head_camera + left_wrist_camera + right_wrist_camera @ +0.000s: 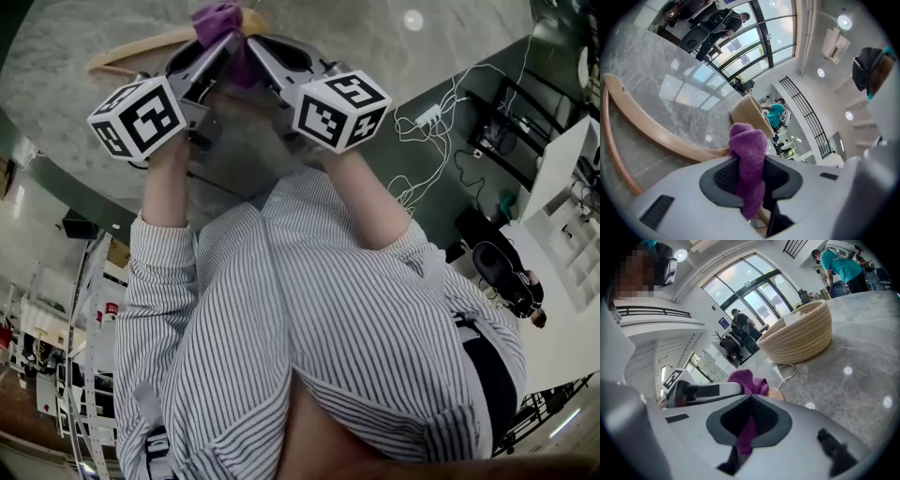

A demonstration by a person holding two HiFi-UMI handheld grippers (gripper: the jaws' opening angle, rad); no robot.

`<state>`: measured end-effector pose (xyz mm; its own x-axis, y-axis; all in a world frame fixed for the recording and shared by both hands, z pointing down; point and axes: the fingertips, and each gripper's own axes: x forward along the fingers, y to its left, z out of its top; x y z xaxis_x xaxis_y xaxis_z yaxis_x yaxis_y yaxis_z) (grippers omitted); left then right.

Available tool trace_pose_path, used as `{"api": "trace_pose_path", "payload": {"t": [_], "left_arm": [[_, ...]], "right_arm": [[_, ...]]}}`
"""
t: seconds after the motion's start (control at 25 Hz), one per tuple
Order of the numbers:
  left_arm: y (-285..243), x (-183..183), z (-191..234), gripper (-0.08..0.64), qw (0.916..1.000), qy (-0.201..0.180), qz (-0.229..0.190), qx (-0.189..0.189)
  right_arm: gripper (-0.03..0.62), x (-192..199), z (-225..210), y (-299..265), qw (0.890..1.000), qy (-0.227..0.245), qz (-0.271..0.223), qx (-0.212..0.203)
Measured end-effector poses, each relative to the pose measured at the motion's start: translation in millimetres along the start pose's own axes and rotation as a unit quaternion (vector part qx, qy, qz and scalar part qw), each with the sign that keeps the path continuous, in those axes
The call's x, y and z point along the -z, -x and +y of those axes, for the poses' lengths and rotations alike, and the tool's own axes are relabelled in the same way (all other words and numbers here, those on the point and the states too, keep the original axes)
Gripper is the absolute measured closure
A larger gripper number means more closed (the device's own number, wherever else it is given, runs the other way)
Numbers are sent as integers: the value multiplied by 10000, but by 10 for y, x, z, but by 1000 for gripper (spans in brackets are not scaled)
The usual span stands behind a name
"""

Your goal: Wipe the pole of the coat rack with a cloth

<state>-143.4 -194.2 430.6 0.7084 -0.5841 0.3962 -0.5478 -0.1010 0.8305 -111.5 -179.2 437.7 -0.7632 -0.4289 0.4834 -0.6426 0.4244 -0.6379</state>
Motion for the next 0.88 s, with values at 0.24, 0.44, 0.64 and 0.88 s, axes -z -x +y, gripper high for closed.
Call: {"api": "trace_pose_path", "payload": {"t": [0.24,0.44,0.64,0.88], "left_arm": [[41,-18,33,434,10000,70,-14,-8],[198,-113,159,434,9999,74,-79,-85],[487,-203,317,434,9994,100,-241,-219],[798,-280,447,434,9987,224,-401,-216]], "right_arm": [[577,12,39,-30,10000,10,-3,-14],[575,23,140,-152,10000,58,-21,12],[577,109,259,-269,9999,50,-24,119],[577,226,533,-454,9999,88,98,3]]}}
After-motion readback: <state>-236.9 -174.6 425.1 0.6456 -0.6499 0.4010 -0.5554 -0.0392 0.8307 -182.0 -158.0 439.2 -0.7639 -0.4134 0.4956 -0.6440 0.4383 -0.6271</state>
